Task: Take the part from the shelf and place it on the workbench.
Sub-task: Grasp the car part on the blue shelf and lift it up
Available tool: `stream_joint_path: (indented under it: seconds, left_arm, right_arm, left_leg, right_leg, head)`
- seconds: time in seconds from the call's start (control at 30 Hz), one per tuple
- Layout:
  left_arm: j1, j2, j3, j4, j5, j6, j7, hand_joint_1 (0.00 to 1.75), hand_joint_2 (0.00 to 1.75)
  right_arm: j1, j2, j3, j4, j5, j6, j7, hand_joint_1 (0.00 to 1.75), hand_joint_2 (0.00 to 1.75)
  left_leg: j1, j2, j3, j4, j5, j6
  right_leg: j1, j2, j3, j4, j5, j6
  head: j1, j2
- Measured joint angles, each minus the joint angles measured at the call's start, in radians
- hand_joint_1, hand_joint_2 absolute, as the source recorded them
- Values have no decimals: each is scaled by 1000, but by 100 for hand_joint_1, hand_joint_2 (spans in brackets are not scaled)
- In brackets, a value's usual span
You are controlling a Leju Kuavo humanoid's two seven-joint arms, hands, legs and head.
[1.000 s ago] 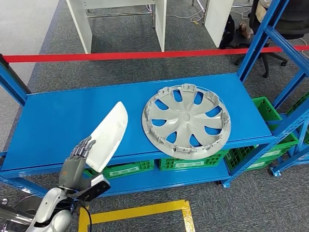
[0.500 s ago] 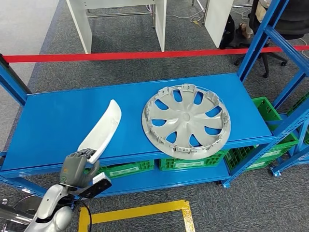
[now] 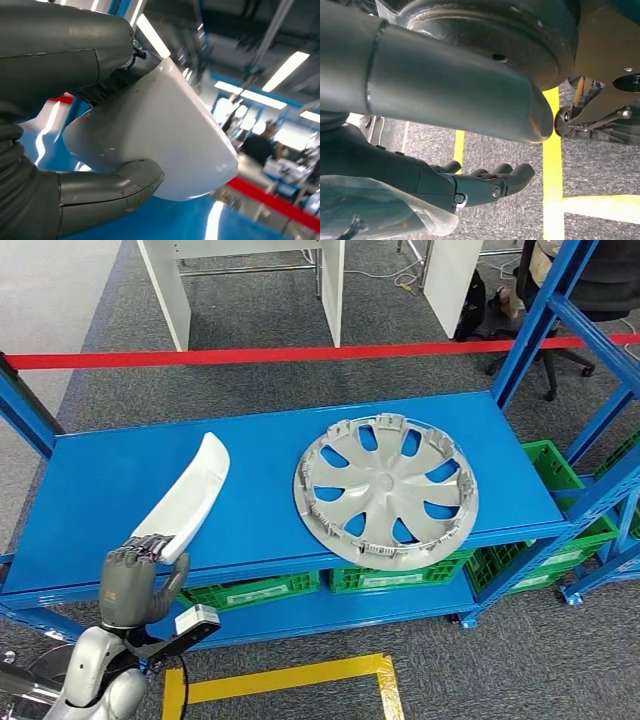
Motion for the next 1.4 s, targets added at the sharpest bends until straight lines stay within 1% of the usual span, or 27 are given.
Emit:
stream_joint_path:
  seconds: [0.13, 0.3, 0.5, 0.6, 0.67, 0.93, 1.03, 1.1, 1.2, 1.3, 1.4]
  left_arm:
    - [19, -21, 29, -91, -49, 10, -59, 175, 175]
    - [41, -66, 85, -201, -93, 10, -160, 175, 175]
    - [51, -97, 123, -271, -103, 11, -187, 175, 175]
    - [55, -113, 139, -293, -111, 11, -226, 175, 175]
    - [57, -128, 152, -312, -123, 11, -250, 175, 175]
    - [66, -189, 209, -362, -136, 11, -299, 175, 175]
    - [68, -201, 223, -363, -132, 11, -299, 175, 175]
    - [70, -205, 227, -362, -129, 11, -283, 175, 175]
    - [71, -201, 224, -355, -141, 11, -209, 175, 175]
    - [72, -181, 207, -346, -164, 11, -121, 175, 175]
    - [74, -162, 190, -339, -176, 11, -92, 175, 175]
  right_arm:
    - [0, 0, 7, -3, -7, -2, -2, 0, 0]
    - [0, 0, 13, -5, -19, -3, -3, 0, 0]
    - [0, 0, 15, -5, -22, -3, -3, 0, 0]
    - [0, 0, 16, -5, -26, -3, -4, 0, 0]
    - [0, 0, 19, -5, -31, -3, -7, 0, 0]
    - [1, 4, 30, -5, -39, -3, -27, 0, 0]
    - [1, 6, 33, -4, -44, -3, -31, 0, 0]
    - [1, 7, 33, -4, -49, -3, -34, 0, 0]
    - [1, 7, 34, -4, -56, -3, -39, 0, 0]
    - [1, 7, 38, -3, -60, -4, -48, 0, 0]
    - [1, 7, 41, -2, -61, -5, -56, 0, 0]
  left_leg:
    - [0, 0, 0, 0, 0, 0]
    - [0, 0, 0, 0, 0, 0]
    - [0, 0, 0, 0, 0, 0]
    - [0, 0, 0, 0, 0, 0]
    - [0, 0, 0, 0, 0, 0]
    - [0, 0, 0, 0, 0, 0]
    - [0, 0, 0, 0, 0, 0]
    - [0, 0, 0, 0, 0, 0]
    - [0, 0, 0, 0, 0, 0]
    - [0, 0, 0, 0, 0, 0]
    - [0, 0, 0, 0, 0, 0]
  right_leg:
    - [0, 0, 0, 0, 0, 0]
    - [0, 0, 0, 0, 0, 0]
    - [0, 0, 0, 0, 0, 0]
    - [0, 0, 0, 0, 0, 0]
    - [0, 0, 0, 0, 0, 0]
    - [0, 0, 0, 0, 0, 0]
    - [0, 0, 0, 0, 0, 0]
    - [0, 0, 0, 0, 0, 0]
    - [0, 0, 0, 0, 0, 0]
    - [0, 0, 0, 0, 0, 0]
    - [0, 0, 0, 0, 0, 0]
  head:
    - [0, 0]
    - [0, 0]
    - [0, 0]
    - [0, 0]
    - [0, 0]
    - [0, 0]
    - [0, 0]
    - [0, 0]
    - [0, 0]
    - [0, 0]
    - [0, 0]
